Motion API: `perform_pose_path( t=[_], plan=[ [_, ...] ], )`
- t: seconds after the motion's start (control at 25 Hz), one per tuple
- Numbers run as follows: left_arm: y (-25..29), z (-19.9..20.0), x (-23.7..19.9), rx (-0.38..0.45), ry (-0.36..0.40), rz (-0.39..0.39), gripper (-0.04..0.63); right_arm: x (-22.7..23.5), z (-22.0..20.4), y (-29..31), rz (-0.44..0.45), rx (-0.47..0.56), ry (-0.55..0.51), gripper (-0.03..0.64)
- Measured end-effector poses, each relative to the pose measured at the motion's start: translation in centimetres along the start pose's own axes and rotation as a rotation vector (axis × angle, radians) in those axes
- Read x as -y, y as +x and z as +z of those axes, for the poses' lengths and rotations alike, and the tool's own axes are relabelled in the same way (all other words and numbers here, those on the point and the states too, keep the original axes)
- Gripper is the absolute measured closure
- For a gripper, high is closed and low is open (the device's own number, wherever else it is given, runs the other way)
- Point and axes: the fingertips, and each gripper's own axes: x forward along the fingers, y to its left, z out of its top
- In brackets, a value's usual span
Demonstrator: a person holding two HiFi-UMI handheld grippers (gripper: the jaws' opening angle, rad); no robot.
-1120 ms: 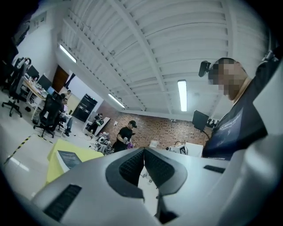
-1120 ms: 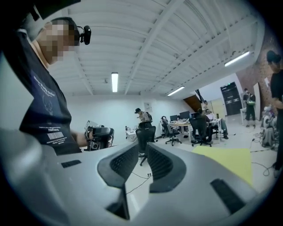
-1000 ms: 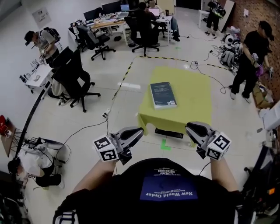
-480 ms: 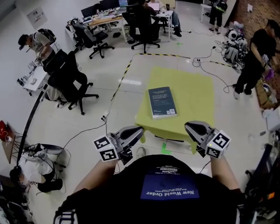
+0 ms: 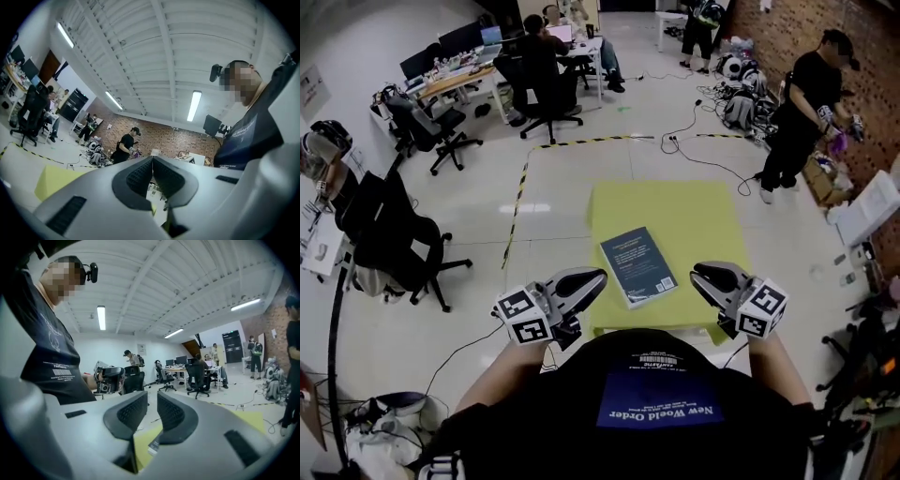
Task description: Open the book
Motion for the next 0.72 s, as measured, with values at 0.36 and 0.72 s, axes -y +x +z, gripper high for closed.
perform_pose_path(
  t=[0.36,0.72],
  plan=[
    [-0.8,-0.1,-6.2,0.013,-0.073,-0.004,0.589,1.2,-1.8,6.3,0.039,-0.138,-0.002,0.552],
    [1.5,-5.6,-8.8,-0.013,-0.151,0.243,0.589,2.4,-12.6,10.3,0.357,-0.381,-0.195,0.511]
  ],
)
